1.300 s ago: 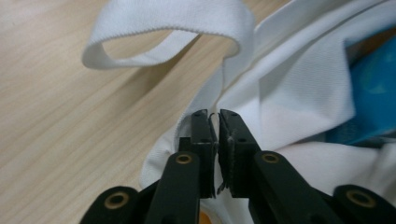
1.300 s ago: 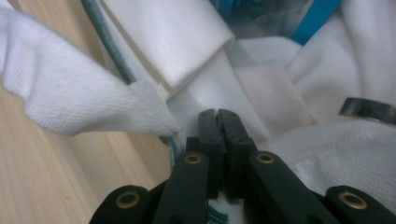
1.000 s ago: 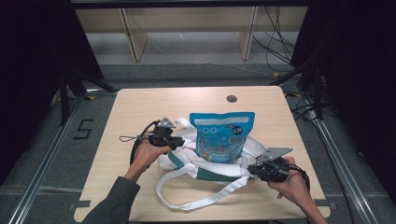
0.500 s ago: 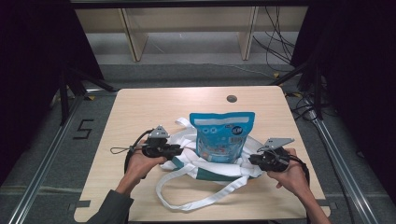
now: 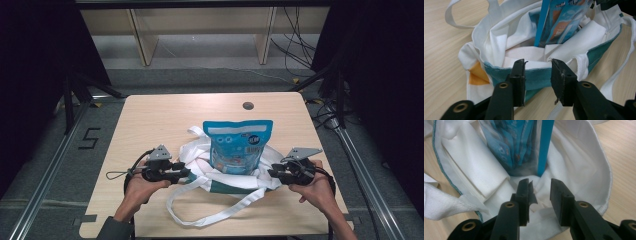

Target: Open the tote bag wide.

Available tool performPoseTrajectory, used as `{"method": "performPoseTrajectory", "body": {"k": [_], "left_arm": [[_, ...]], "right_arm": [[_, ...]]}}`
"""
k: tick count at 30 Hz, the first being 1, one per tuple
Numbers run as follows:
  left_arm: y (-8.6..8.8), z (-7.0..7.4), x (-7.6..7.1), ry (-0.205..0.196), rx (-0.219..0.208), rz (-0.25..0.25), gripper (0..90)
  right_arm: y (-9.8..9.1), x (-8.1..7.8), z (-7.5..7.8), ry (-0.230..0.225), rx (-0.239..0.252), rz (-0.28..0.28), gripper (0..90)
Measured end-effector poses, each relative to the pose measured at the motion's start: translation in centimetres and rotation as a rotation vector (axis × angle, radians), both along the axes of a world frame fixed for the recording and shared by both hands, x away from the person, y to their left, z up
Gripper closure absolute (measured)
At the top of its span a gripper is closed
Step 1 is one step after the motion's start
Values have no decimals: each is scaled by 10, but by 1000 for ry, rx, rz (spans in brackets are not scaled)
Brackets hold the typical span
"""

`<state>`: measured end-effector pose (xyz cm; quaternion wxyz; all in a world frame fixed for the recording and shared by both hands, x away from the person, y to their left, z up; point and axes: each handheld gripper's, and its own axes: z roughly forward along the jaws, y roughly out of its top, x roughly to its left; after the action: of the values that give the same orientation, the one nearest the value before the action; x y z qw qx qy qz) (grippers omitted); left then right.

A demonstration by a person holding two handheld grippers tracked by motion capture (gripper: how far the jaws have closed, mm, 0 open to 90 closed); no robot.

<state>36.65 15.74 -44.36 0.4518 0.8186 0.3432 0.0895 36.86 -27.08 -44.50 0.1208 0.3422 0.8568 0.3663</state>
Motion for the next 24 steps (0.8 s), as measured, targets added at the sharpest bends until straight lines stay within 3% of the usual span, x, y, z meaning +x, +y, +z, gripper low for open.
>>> {"method": "performPoseTrajectory", "body": {"k": [2, 3, 6, 8, 9, 10, 15, 16, 17, 18, 19, 20, 24], "left_arm": [[2, -2, -1, -2, -5, 3, 596], [5, -1, -1, -6, 21, -16, 580], [8, -2, -4, 12, -15, 17, 534], [10, -1, -6, 11, -24, 31, 494], [12, 0, -7, 12, -21, 31, 481], [14, 1, -8, 8, -24, 43, 468], [20, 1, -13, 18, -8, 61, 403], [22, 1, -15, 17, 12, 57, 392], [21, 0, -16, 16, 3, 72, 379], [23, 0, -18, 12, 36, 65, 373], [23, -1, -19, 8, 25, 78, 366], [23, -2, -20, 11, 13, 77, 359], [26, -1, -26, 6, 6, 93, 338]], "right_arm": [[-1, -1, 0, -6, 14, 3, 654], [-3, -1, 1, -11, 12, 0, 638], [-6, -4, 4, -9, 30, -12, 600], [-8, -2, 4, -37, 34, 13, 569], [-7, -7, 6, 8, 50, -35, 563], [-9, -5, 5, -27, 45, -17, 558], [-9, -8, 5, -12, 56, -30, 524], [-10, -8, 5, -37, 46, -22, 517], [-10, -8, 6, -24, 51, -13, 511], [-11, -7, 5, -48, 43, 0, 505], [-12, -9, 6, -48, 40, -5, 501], [-10, -13, 7, -9, 62, -48, 497], [-14, -16, 8, -34, 75, -47, 485]]}}
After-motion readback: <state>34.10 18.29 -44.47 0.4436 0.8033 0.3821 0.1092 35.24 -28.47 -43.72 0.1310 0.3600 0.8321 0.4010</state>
